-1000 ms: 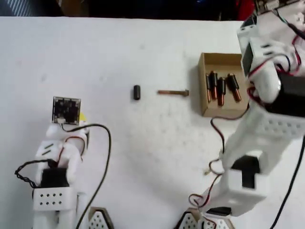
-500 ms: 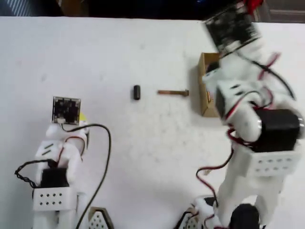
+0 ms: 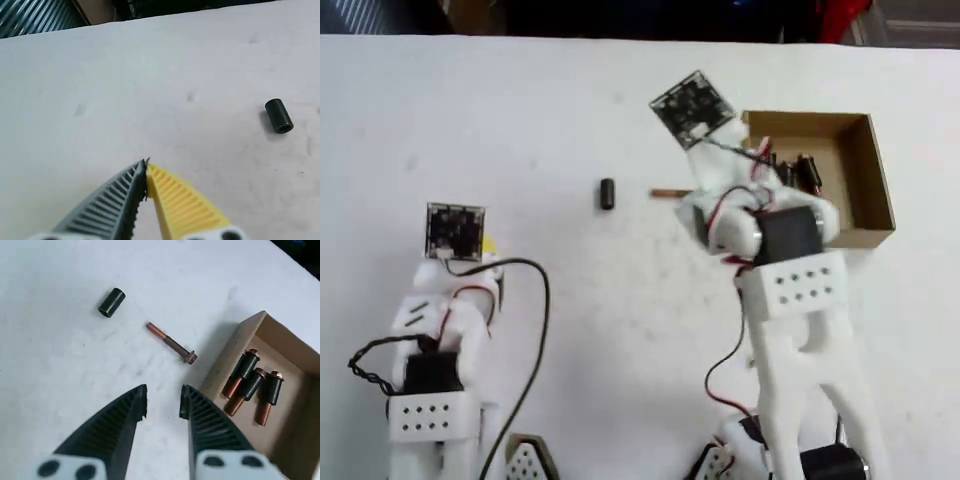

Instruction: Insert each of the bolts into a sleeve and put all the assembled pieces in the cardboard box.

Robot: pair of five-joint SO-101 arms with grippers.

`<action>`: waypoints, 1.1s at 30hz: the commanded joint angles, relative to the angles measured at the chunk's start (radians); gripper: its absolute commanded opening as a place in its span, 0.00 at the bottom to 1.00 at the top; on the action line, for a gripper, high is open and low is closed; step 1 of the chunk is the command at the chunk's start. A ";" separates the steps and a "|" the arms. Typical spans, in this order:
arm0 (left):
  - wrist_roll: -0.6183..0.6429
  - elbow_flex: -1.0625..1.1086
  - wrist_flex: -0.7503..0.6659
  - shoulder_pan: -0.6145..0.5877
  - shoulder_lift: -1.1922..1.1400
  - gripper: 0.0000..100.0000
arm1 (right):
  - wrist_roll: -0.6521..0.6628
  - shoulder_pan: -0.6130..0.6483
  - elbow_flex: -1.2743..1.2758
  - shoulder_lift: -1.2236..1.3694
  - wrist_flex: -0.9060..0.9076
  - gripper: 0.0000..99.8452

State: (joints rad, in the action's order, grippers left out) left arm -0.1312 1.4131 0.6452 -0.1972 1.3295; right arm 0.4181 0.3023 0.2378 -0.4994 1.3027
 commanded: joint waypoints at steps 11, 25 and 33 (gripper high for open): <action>-0.008 0.006 -0.012 -0.025 0.010 0.03 | -0.216 0.185 -0.169 0.263 -0.084 0.11; -0.008 0.002 -0.014 -0.122 0.010 0.03 | -0.221 0.214 -0.532 0.717 -0.077 0.11; -0.008 0.020 -0.012 -0.174 0.012 0.03 | -0.328 0.265 -0.876 1.024 0.016 0.11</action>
State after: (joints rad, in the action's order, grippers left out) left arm -0.1312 1.4300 0.6452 -0.3583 1.3295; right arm 0.1496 0.5524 -0.4772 0.4641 1.2889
